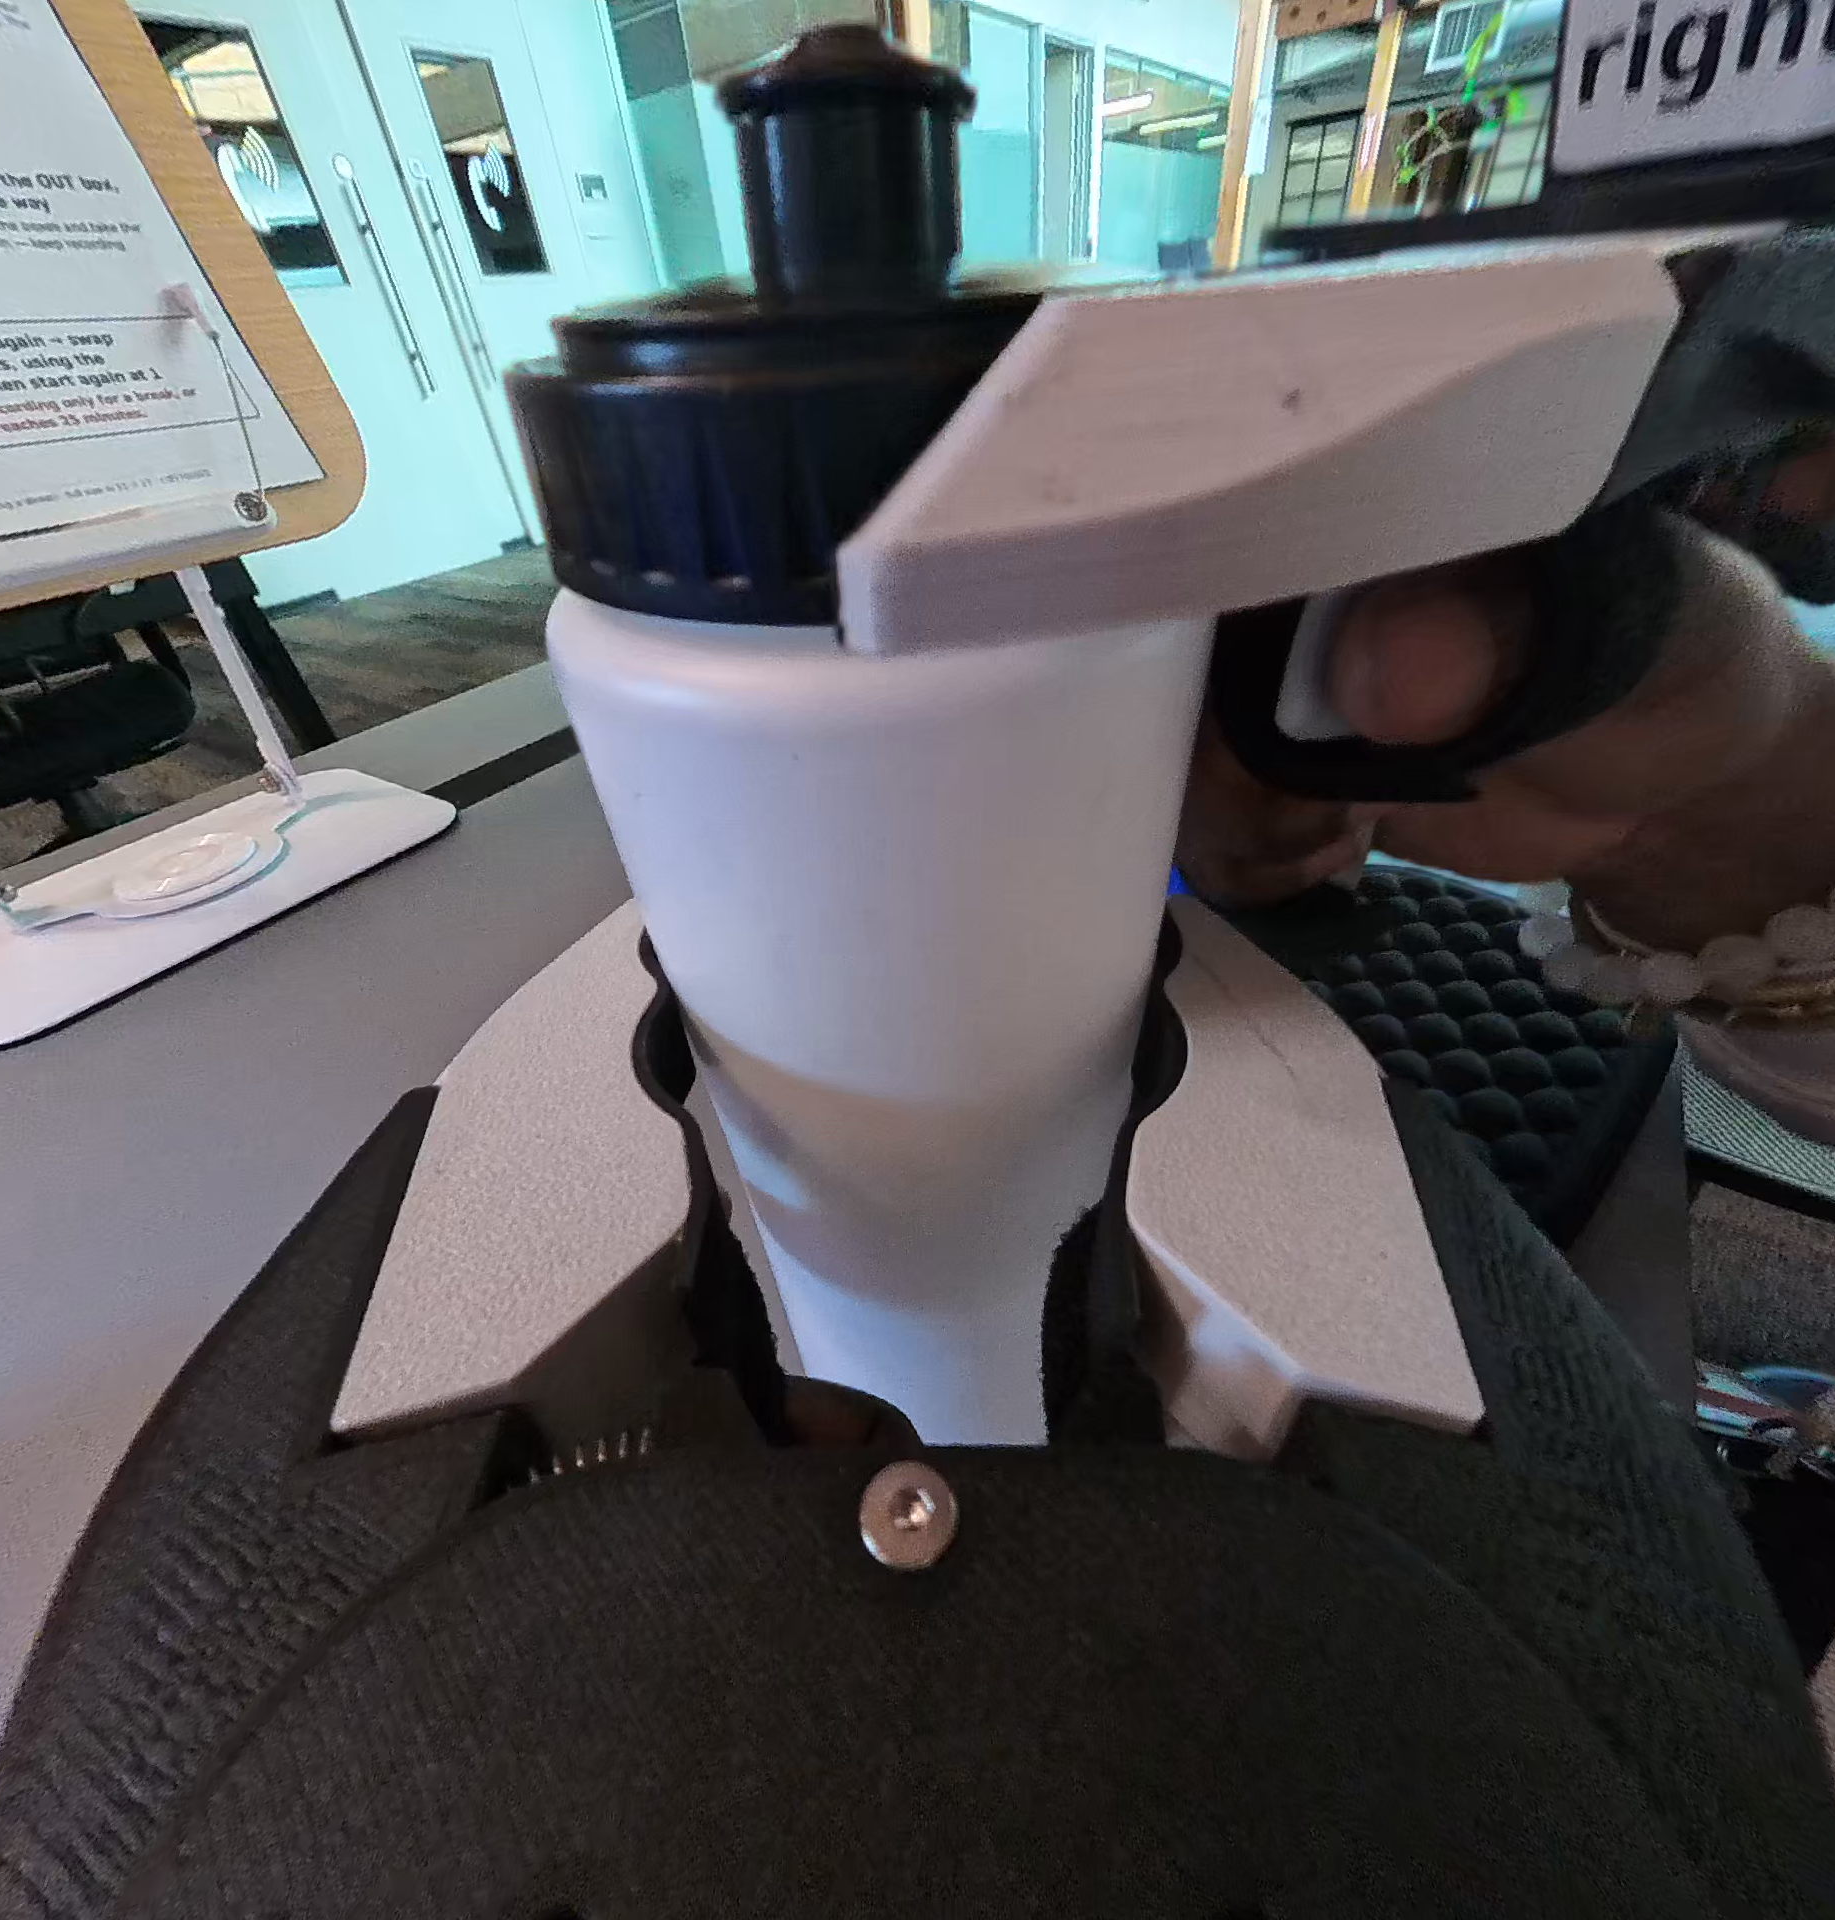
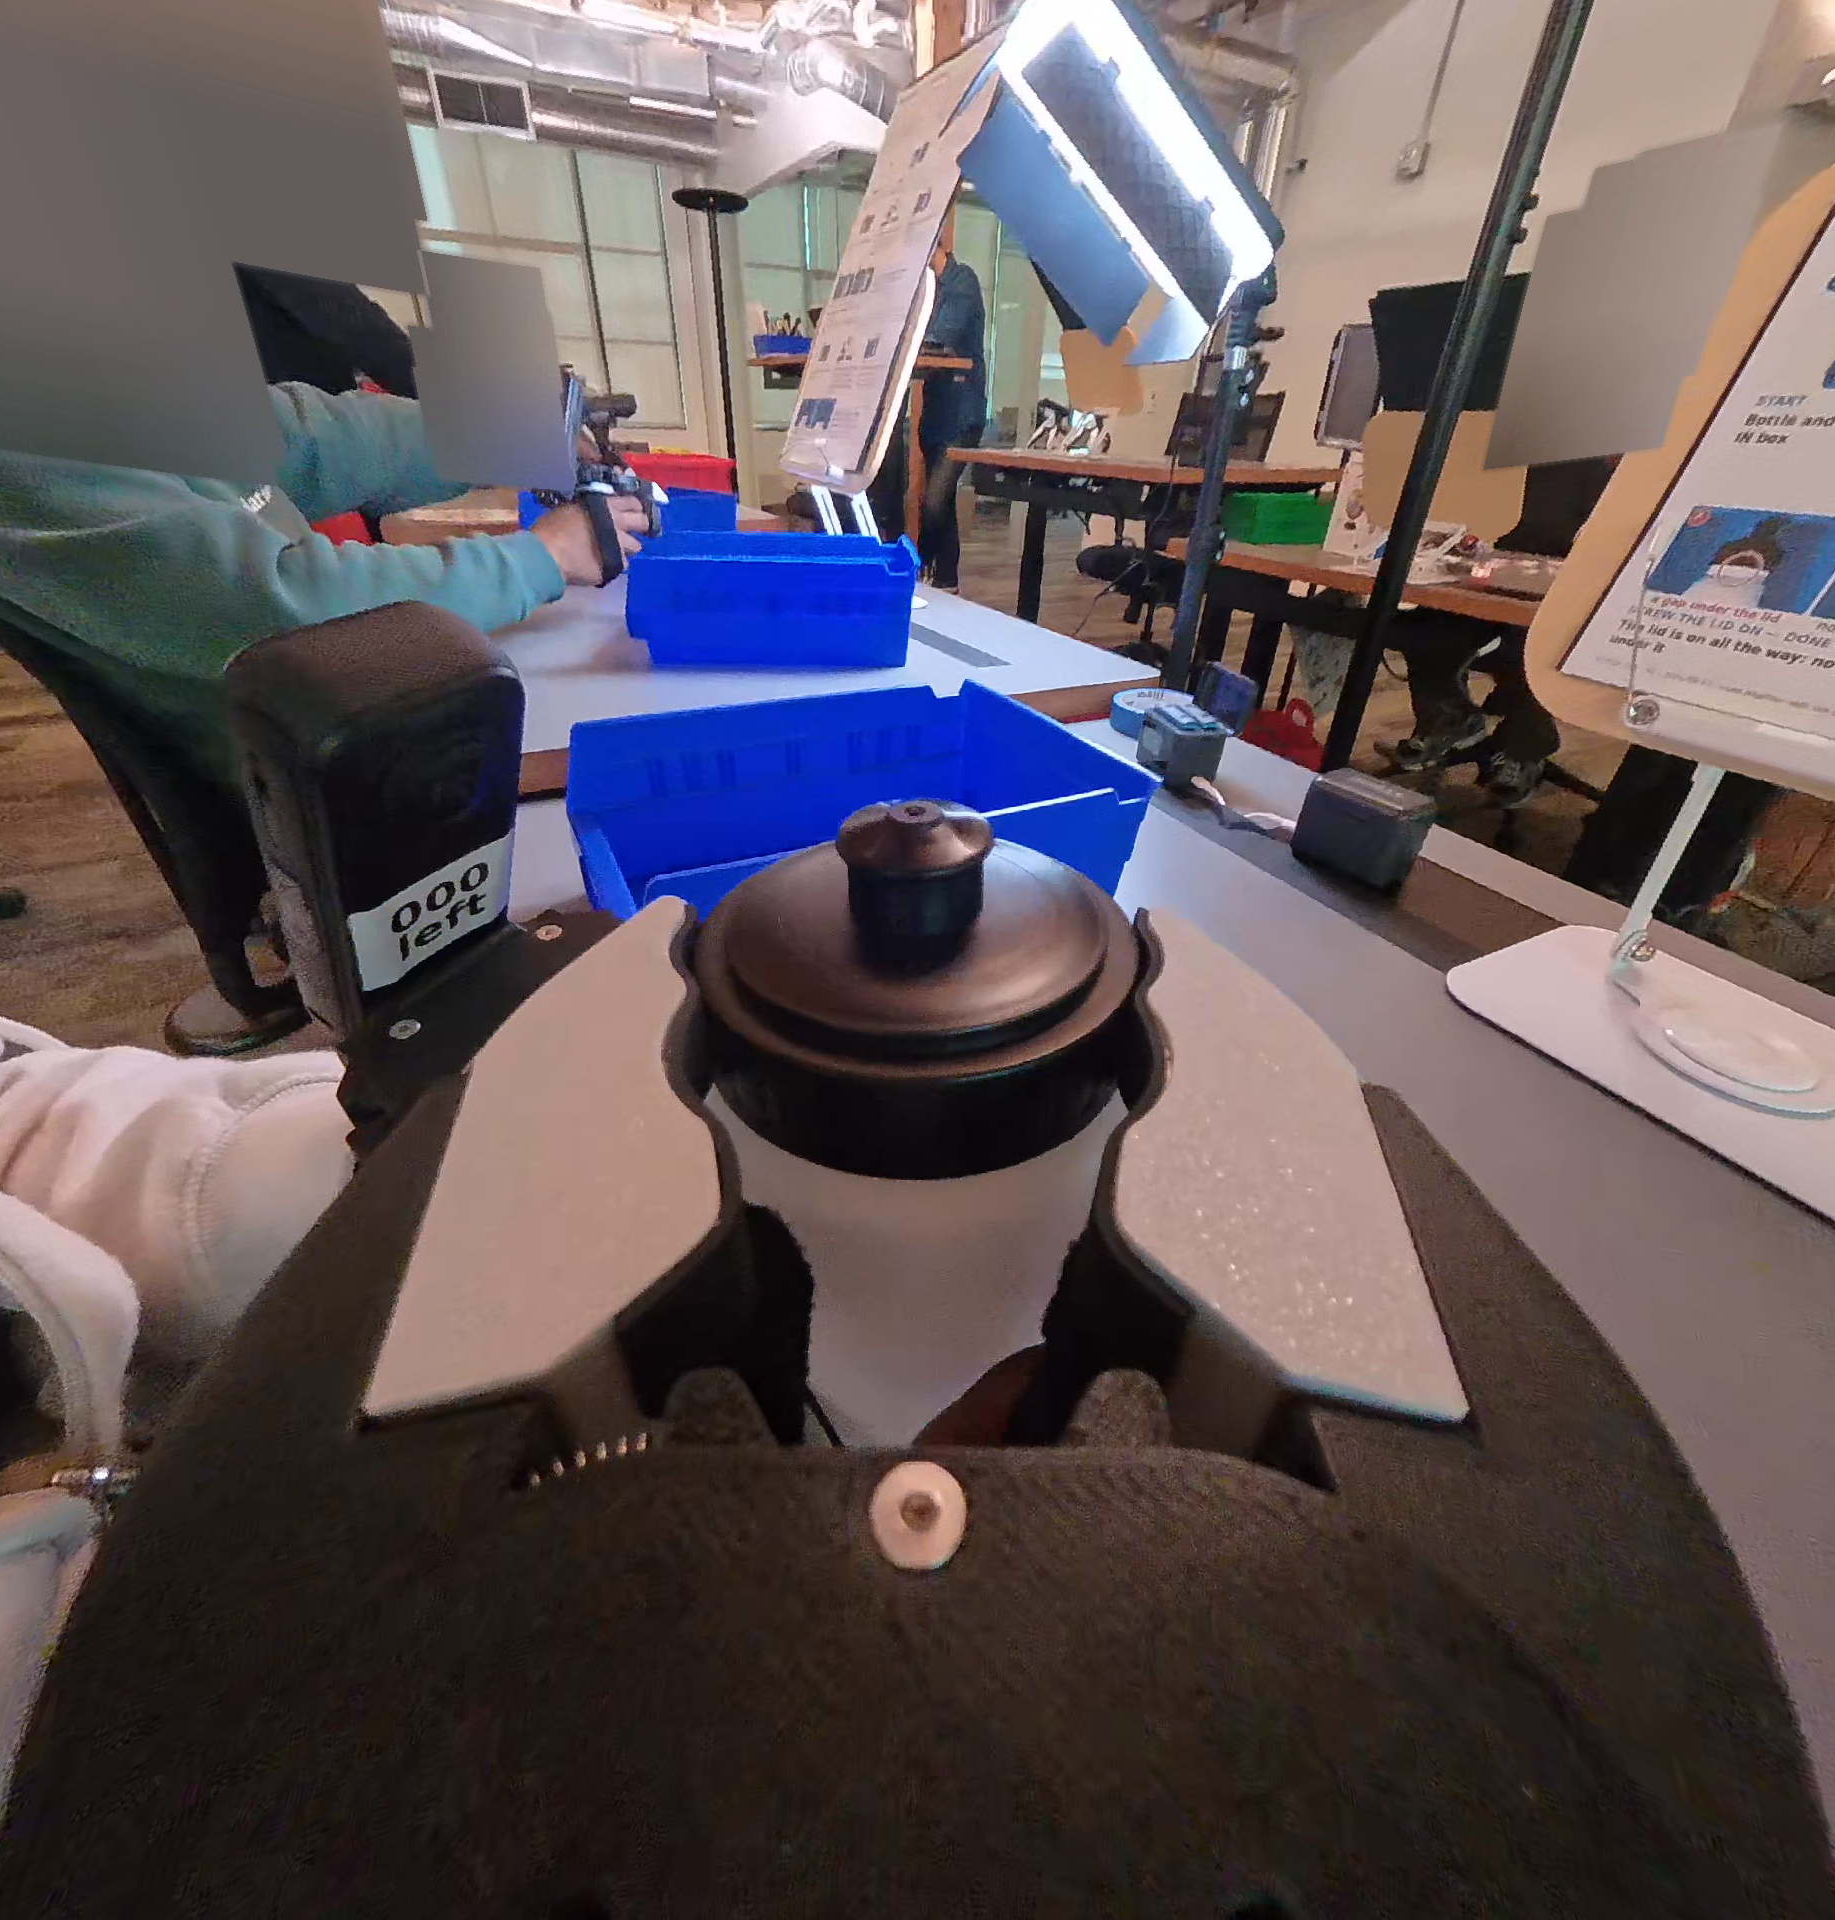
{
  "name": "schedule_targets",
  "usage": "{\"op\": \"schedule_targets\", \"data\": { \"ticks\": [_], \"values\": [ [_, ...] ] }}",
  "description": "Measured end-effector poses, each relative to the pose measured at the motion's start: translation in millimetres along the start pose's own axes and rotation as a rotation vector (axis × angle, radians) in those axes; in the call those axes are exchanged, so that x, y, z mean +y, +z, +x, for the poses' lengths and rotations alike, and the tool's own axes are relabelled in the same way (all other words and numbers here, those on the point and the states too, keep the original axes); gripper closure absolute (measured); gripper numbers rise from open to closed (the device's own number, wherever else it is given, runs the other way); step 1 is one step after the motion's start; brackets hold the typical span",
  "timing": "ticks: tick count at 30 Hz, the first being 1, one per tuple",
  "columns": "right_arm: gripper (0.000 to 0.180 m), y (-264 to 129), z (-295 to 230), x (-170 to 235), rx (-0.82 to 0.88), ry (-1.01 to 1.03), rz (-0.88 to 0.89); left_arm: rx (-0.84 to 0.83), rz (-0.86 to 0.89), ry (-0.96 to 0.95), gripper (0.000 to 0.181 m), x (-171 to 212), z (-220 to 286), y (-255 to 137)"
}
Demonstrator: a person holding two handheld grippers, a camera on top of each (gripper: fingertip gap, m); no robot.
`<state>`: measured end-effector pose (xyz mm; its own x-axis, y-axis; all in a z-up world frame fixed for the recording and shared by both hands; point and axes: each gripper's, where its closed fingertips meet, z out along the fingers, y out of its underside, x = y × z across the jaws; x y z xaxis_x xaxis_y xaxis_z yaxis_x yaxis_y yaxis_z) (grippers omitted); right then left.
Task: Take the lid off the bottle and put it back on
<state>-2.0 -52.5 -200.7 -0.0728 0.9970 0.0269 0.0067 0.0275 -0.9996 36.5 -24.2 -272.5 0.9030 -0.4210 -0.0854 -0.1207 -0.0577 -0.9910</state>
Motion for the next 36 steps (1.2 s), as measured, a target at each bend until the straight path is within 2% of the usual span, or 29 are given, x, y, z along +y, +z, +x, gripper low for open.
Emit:
{"op": "schedule_targets", "data": {
  "ticks": [3, 6, 8, 10, 13, 15, 17, 19, 23, 28, 30, 33, 36],
  "values": [
    [0.102, -1.4, 0.0, -1.1, 0.001, -0.033, 0.112, 0.009, 0.039, -0.013, 0.095, -1.2, 0.0, -0.1],
    [0.067, -7.7, 2.4, 8.0, -0.068, 0.001, 0.186, -0.008, 0.082, -0.084, 0.095, -3.1, -9.7, -3.8],
    [0.054, -13.6, 14.7, 21.4, -0.046, 0.006, 0.216, -0.033, 0.142, -0.209, 0.095, -6.2, -26.8, -9.9],
    [0.04, -20.0, 23.6, 28.5, -0.004, -0.016, 0.287, -0.026, 0.271, -0.372, 0.095, -18.2, -44.6, -21.2],
    [0.038, -27.1, 7.8, 15.7, -0.027, -0.117, 0.4, 0.044, 0.528, -0.623, 0.095, -41.1, -65.4, -44.5],
    [0.034, -17.6, 7.5, 31.5, 0.025, -0.251, 0.291, 0.059, 0.619, -0.724, 0.095, -44.5, -76.8, -54.4],
    [0.034, -7.2, 4.0, 49.8, 0.043, -0.379, 0.166, 0.062, 0.645, -0.723, 0.095, -46.1, -78.3, -57.9],
    [0.034, -1.6, 4.2, 56.2, 0.103, -0.512, 0.107, 0.05, 0.635, -0.633, 0.095, -48.9, -71.4, -56.1],
    [0.054, 0.4, 7.8, 59.1, 0.237, -0.762, 0.028, 0.072, 0.668, -0.488, 0.095, -58.6, -53.8, -54.8],
    [0.058, 1.6, 10.8, 64.6, 0.296, -0.844, -0.035, 0.166, 0.731, -0.697, 0.096, -58.9, -62.6, -60.4],
    [0.056, -0.7, 9.8, 57.6, 0.317, -0.875, 0.005, 0.224, 0.767, -0.809, 0.095, -59.4, -67.7, -63.8],
    [0.074, -6.1, -5.8, 47.2, 0.277, -0.932, 0.108, 0.303, 0.782, -0.93, 0.095, -58.6, -69.6, -64.5],
    [0.079, -10.2, -15.1, 41.9, 0.271, -0.968, 0.147, 0.357, 0.778, -0.969, 0.095, -59.6, -66.6, -63.7]
  ]
}}
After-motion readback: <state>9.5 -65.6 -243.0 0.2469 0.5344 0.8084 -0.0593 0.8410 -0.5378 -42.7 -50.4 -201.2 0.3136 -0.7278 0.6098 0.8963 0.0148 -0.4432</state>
